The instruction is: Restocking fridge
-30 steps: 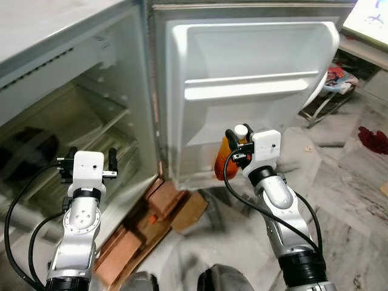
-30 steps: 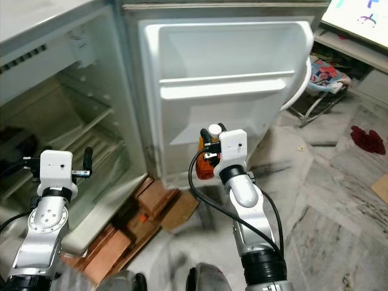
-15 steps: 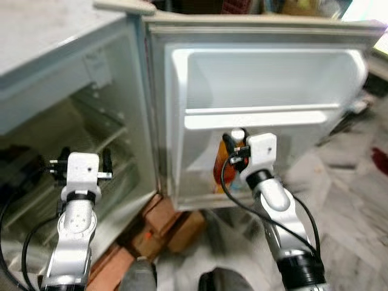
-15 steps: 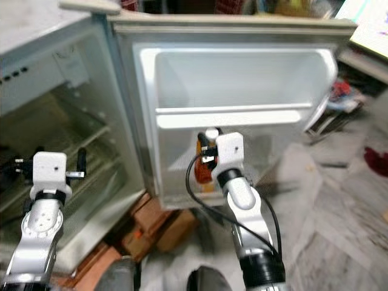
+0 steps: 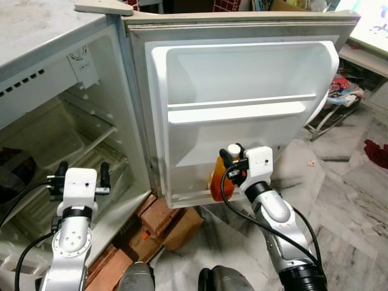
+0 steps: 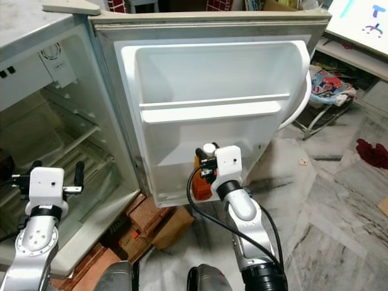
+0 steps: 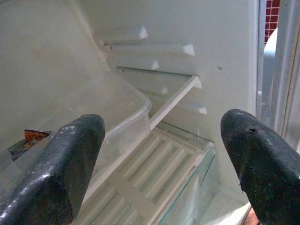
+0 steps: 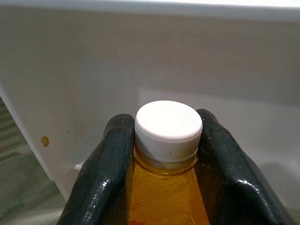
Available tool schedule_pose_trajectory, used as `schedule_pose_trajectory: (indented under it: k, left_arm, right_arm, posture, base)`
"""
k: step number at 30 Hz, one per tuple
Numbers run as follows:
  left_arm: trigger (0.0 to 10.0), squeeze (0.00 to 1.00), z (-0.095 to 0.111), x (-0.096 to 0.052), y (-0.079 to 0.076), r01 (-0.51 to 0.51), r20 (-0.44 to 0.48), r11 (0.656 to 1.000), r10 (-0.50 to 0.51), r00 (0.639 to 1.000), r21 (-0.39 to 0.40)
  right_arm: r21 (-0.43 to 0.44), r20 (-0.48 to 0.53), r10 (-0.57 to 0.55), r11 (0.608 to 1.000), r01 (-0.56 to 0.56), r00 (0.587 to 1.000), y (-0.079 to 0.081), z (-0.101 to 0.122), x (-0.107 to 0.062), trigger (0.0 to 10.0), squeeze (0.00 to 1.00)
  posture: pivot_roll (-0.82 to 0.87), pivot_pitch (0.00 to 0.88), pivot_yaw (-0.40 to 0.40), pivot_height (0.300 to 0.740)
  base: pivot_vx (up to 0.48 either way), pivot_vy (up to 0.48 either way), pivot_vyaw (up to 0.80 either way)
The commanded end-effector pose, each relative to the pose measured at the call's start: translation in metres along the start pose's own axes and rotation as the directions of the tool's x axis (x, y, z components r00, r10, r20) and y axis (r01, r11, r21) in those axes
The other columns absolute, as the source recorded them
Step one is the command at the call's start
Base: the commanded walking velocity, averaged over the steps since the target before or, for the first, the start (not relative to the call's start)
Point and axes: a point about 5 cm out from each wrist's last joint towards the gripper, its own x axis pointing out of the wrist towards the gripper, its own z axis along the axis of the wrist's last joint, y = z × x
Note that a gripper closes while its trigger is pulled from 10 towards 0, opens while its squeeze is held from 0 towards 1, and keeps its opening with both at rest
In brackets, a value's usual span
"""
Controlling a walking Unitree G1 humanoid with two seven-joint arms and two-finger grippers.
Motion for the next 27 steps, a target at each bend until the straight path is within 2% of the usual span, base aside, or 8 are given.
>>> schedule_pose_trajectory:
  k: [1, 6, 17, 27]
  left_arm:
    - [10.0, 0.00, 0.0006, -0.0009, 0.0018, 0.011, -0.005, 1.000, -0.011, 1.000, 0.003]
    - [10.0, 0.00, -0.0008, -0.0011, 0.0000, 0.019, -0.010, 1.000, -0.019, 1.000, 0.005]
    - [10.0, 0.00, 0.0027, 0.0011, -0.0020, 0.025, 0.003, 1.000, -0.025, 1.000, -0.014]
    - [10.0, 0.00, 0.0059, 0.0046, -0.0028, 0.021, 0.015, 1.000, -0.021, 1.000, -0.018]
  right_arm:
    - [0.000, 0.017, 0.029, 1.000, -0.029, 0.999, 0.0028, 0.0061, 0.0012, 10.0, 0.00]
    - [0.000, -0.001, 0.050, 0.999, -0.050, 0.999, 0.0043, 0.0041, -0.0001, 10.0, 0.00]
    - [0.002, -0.004, 0.064, 0.998, -0.064, 0.998, 0.0053, 0.0039, -0.0013, 10.0, 0.00]
    - [0.002, -0.005, 0.070, 0.998, -0.070, 0.998, 0.0063, 0.0033, -0.0008, 10.0, 0.00]
  posture:
    - [0.08, 0.141, -0.064, 0.740]
    - [0.08, 0.143, -0.065, 0.740]
    - [0.08, 0.149, -0.070, 0.681]
    - [0.08, 0.148, -0.069, 0.681]
  base:
    - [0.000, 0.000, 0.00]
    - [0.000, 0.000, 0.00]
    - [0.000, 0.000, 0.00]
    - [0.000, 0.000, 0.00]
